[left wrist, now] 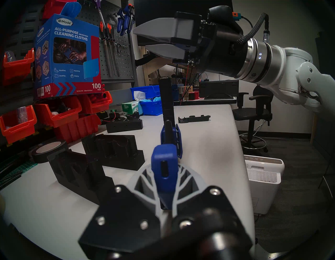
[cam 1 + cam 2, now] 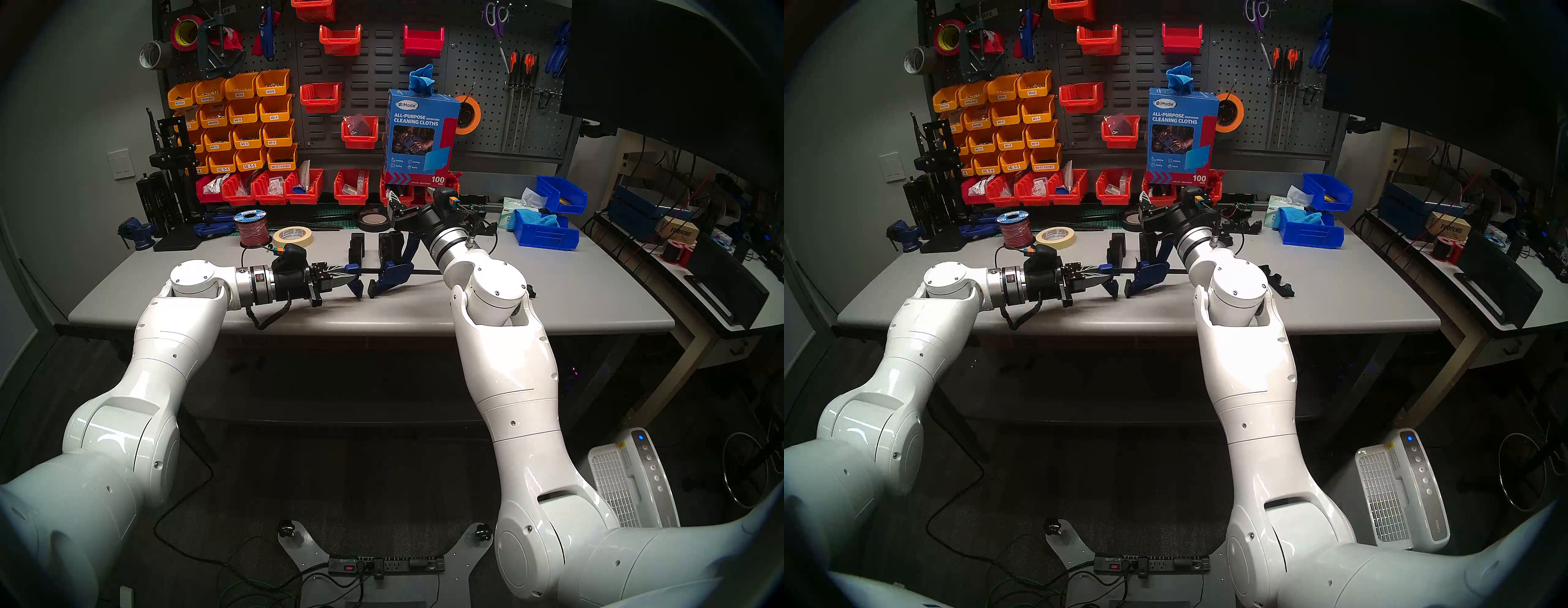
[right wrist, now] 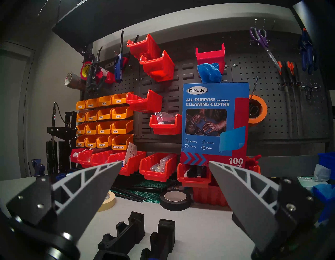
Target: Clamp the two 3D printed pieces together with the clamp
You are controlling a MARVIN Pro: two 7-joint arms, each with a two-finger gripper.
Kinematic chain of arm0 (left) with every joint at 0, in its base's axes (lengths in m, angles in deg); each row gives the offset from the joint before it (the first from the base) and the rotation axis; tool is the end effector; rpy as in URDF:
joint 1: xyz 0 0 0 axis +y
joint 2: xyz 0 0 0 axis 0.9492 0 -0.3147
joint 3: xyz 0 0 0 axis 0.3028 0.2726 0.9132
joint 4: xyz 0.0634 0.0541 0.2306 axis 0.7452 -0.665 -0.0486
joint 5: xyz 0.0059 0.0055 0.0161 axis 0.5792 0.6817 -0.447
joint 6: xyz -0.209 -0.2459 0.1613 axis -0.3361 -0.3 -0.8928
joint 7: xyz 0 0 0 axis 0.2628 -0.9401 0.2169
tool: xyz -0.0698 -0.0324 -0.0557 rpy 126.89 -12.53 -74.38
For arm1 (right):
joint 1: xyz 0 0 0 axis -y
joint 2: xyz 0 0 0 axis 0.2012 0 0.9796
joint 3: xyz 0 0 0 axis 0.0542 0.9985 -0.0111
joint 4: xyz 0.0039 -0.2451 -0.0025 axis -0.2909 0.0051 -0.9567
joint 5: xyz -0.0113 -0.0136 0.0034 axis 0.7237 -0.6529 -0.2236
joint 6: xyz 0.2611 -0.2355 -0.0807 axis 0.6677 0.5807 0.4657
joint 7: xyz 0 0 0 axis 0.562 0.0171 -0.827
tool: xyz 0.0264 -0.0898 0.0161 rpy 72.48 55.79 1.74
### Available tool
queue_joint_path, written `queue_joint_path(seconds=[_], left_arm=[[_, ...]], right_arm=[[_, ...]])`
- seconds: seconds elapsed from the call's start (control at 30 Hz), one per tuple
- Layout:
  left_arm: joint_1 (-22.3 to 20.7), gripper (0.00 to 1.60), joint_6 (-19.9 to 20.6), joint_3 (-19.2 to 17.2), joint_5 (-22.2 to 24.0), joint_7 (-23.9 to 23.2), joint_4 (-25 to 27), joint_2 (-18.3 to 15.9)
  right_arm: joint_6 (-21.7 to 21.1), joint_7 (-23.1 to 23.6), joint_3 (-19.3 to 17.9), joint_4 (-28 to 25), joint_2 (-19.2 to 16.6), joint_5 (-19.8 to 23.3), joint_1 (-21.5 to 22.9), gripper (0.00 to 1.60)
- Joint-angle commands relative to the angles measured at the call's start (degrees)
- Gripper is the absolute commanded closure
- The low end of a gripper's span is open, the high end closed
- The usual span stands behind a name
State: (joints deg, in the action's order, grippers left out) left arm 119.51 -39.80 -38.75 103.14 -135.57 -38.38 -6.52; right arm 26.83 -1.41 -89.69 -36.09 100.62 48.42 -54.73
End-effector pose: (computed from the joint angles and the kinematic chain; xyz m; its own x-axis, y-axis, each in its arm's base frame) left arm 0.5603 0.0686 -0.1753 -0.0687 -0.1512 0.9861 -0.9085 -0.3990 -0.1244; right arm 0.5360 0.1069 -0.0681 -0.2364 -0.0759 0.9687 0.3753 -0.9267 0.0190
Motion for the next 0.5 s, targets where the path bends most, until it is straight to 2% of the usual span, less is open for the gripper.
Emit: queue_joint_path(seconds=[0.0, 0.2, 0.47], left_arm=[[-1.7, 1.60, 0.1, -0.6, 0.5, -0.2, 0.9, -0.1], [-1.7, 1.60, 0.1, -0.6, 0.5, -0.2, 1.0, -0.1], [-1.7, 1.60, 0.1, -0.6, 0.5, -0.2, 1.0, -0.1]], right_arm=[[-2.4, 0.7, 0.1, -6.5, -0.3, 0.1, -0.6, 0.00], [-6.3, 1.4, 0.3, -10.5, -0.7, -0.2, -2.5, 0.00], [-9.3, 2.8, 1.4, -14.1, -1.0, -0.5, -3.4, 0.00]])
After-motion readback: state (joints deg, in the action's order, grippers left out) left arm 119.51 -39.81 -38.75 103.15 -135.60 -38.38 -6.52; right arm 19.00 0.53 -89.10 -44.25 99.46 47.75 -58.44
